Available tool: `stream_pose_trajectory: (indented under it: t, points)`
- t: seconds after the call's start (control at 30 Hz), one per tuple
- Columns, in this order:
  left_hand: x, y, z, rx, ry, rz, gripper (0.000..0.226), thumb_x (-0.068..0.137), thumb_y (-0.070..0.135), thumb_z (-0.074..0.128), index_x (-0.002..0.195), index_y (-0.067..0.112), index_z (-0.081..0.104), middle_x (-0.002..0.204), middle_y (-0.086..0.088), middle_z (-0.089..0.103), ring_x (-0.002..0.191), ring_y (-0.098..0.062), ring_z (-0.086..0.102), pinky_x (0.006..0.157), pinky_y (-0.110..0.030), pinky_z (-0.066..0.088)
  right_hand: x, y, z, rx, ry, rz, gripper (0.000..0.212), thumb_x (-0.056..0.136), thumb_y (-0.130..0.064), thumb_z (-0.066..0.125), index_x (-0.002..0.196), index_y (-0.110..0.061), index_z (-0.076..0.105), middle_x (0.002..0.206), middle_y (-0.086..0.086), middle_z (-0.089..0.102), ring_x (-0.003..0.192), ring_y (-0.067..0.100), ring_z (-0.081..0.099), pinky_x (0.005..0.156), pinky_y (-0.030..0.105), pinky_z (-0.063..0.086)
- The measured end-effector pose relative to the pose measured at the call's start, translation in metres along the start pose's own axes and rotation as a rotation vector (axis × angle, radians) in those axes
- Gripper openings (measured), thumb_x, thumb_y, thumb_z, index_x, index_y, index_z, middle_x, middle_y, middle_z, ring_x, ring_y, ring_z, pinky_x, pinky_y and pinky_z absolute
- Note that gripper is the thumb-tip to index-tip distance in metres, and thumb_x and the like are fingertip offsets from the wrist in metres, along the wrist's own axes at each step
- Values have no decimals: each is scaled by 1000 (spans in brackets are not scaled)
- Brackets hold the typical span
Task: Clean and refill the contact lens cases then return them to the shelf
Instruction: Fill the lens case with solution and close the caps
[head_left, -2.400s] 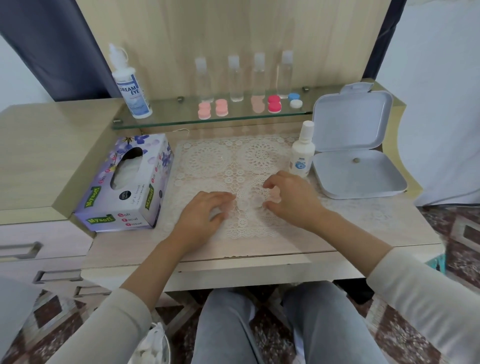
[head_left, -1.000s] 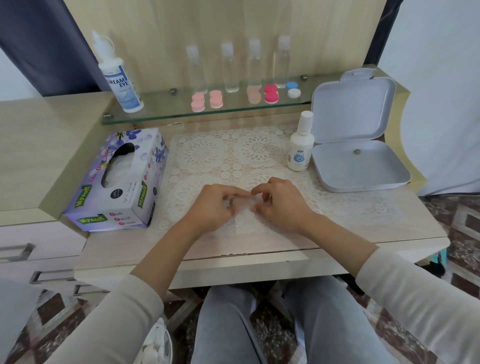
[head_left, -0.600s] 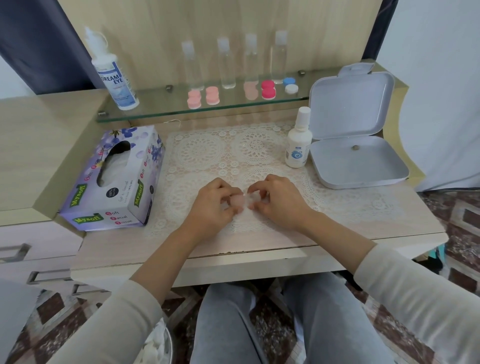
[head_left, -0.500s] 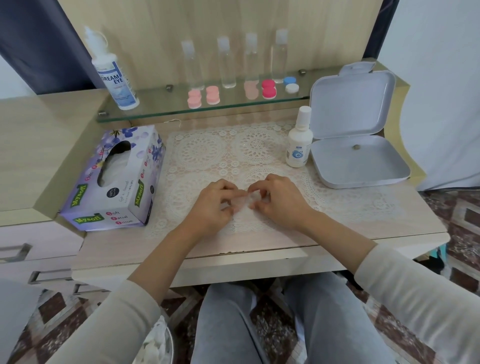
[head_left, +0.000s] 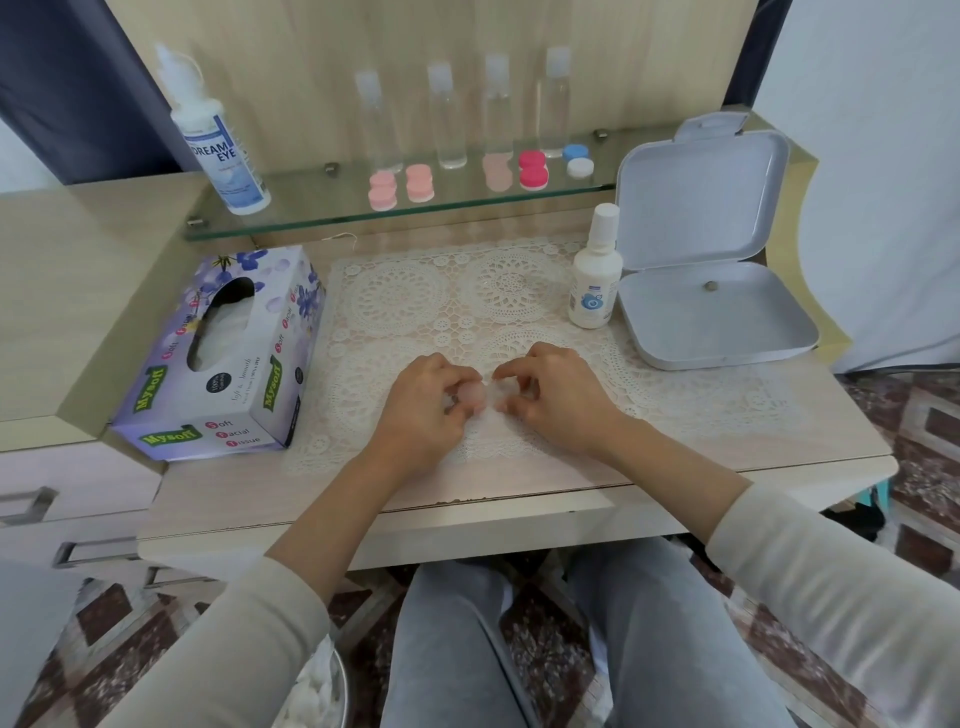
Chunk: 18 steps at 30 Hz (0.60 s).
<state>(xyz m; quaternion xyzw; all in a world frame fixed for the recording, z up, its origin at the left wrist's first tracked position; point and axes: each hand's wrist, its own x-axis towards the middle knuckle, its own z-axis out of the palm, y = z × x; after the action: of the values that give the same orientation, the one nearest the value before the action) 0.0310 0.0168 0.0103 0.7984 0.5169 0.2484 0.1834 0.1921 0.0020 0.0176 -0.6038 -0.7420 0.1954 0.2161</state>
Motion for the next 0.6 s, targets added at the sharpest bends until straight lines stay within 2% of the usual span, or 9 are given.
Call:
stream_pose_trajectory:
  t: [0.07,0.17,0.2,0.27,0.37,0.43,0.47,0.53,0.6]
  points:
    - [-1,-2,0,23,-4,37,28,79,7,66,107,10,67,86,0,53,85,-14,47,77,-17,29,0,0,1,8,2,-1,31,82,-22,65,113,-18,65,89,2,46,86,23,52,75,29,40]
    - [-2,-4,1,-40,14,39,27,79,7,68,106,10,68,87,-3,57,84,-16,52,80,-24,38,0,0,-1,11,0,-12,32,82,-23,65,114,-17,64,89,1,45,83,17,47,73,26,36]
    - [-3,-4,1,-80,30,29,28,78,9,70,105,10,68,87,-4,59,83,-15,55,80,-23,42,1,1,-3,4,-15,-11,34,81,-23,66,115,-17,63,90,0,45,82,14,45,72,24,34]
    - [-6,-6,2,-147,65,31,30,75,9,73,105,10,68,89,-4,62,77,-8,57,79,-11,42,4,3,-7,-4,-29,-13,38,78,-25,70,114,-16,64,89,1,49,76,11,43,69,22,32]
    - [-10,-10,4,-189,84,63,42,71,17,77,111,10,65,92,-2,62,75,3,56,80,-2,36,5,3,-18,95,201,-41,23,81,-31,67,91,-10,71,77,5,61,60,6,43,61,23,34]
    - [-12,-12,4,-226,93,62,49,69,21,75,115,9,61,95,1,60,81,7,55,83,-2,35,6,8,-27,116,363,-28,27,87,-29,61,76,-5,70,71,9,64,56,10,44,59,25,36]
    - [-12,-12,5,-238,98,61,50,69,21,75,115,8,61,96,1,60,83,9,54,83,-2,35,8,11,-31,96,362,-7,24,88,-25,61,78,-6,71,75,9,66,60,12,46,63,25,38]
    - [-12,-13,6,-249,109,63,48,69,16,77,113,7,62,95,-1,60,84,10,53,83,-3,36,12,20,-35,8,238,13,16,85,-19,62,98,-13,70,92,5,63,72,13,50,74,27,42]
    - [-12,-14,7,-254,123,58,44,69,11,78,110,7,64,93,-1,60,84,11,53,82,-2,37,13,26,-36,-95,102,5,31,84,-17,62,115,-19,63,106,1,56,79,10,46,77,25,40]
